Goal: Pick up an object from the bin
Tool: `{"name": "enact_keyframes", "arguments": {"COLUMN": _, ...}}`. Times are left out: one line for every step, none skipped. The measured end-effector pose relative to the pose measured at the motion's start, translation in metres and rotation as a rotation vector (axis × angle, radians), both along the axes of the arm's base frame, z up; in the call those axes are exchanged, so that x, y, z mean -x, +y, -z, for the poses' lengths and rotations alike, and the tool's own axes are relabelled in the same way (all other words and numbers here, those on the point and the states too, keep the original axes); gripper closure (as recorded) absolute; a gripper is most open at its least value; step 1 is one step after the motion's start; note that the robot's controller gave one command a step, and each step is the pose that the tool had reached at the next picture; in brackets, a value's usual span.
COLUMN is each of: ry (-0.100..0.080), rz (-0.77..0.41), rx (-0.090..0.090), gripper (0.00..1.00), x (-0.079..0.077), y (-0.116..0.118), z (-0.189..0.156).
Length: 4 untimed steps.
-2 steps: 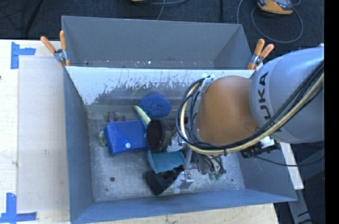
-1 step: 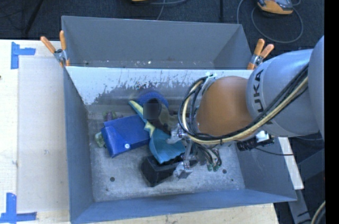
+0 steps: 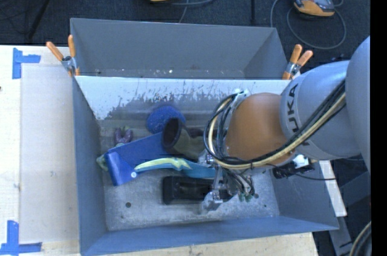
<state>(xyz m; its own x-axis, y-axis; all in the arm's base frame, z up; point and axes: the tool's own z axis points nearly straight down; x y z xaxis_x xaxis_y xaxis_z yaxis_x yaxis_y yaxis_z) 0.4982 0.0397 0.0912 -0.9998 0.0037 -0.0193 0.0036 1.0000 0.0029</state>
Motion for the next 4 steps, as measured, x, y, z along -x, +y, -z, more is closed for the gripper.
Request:
{"name": "enact_keyframes", "arguments": {"ry": -0.002, "rz": -0.156, "rx": 0.013, "gripper": 0.00, "x": -0.006, "y": 0.012, "z": 0.008}}
{"name": "enact_keyframes", "arguments": {"ry": 0.000, "rz": -0.216, "rx": 0.010, "gripper": 0.00, "x": -0.011, "y": 0.016, "z": 0.010}}
{"name": "enact_keyframes", "arguments": {"ry": 0.005, "rz": -0.408, "rx": 0.007, "gripper": 1.00, "x": -0.035, "y": 0.010, "z": 0.008}}
{"name": "enact_keyframes", "arguments": {"ry": 0.005, "rz": -0.408, "rx": 0.007, "gripper": 1.00, "x": -0.035, "y": 0.010, "z": 0.008}}
